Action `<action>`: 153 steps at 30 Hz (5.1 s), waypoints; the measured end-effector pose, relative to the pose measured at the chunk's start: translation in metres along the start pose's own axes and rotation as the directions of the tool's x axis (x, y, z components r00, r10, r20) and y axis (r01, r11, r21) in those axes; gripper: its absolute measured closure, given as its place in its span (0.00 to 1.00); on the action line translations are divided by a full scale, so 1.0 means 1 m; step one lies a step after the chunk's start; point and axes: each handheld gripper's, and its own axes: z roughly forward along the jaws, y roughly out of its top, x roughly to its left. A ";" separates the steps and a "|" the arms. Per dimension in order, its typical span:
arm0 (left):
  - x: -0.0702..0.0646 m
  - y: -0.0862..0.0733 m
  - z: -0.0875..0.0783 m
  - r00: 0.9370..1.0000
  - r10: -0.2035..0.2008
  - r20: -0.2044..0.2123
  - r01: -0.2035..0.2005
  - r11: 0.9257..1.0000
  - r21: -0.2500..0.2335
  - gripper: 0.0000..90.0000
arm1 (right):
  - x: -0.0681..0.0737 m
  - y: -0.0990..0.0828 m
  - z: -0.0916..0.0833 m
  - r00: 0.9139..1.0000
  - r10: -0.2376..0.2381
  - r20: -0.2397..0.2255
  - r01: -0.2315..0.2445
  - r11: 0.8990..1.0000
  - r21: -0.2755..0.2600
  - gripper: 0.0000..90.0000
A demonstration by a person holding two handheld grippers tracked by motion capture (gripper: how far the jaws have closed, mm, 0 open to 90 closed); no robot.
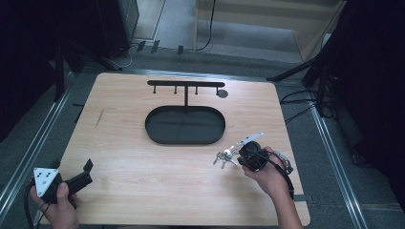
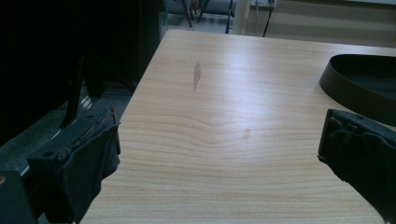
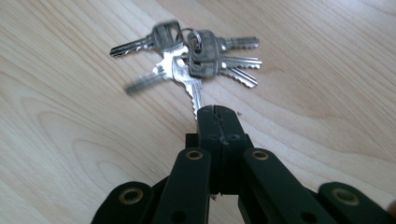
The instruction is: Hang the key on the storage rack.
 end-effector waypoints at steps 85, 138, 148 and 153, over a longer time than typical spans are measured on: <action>0.002 0.000 0.000 1.000 -0.016 0.013 0.016 1.000 -0.007 0.00 | 0.004 0.166 -0.087 0.991 -0.117 0.070 0.132 0.952 -0.277 1.00; 0.002 0.000 0.000 1.000 -0.019 0.017 0.019 1.000 -0.004 0.00 | -0.026 0.170 -0.058 0.987 0.103 0.122 -0.061 0.950 -0.307 0.90; 0.002 0.000 0.000 1.000 -0.012 0.016 0.013 1.000 -0.004 0.00 | -0.028 0.148 -0.054 0.972 0.200 0.127 -0.148 0.931 -0.333 0.40; 0.001 0.000 0.001 1.000 -0.014 0.017 0.014 1.000 -0.007 0.00 | -0.026 0.137 -0.057 0.953 0.273 0.131 -0.221 0.922 -0.317 0.04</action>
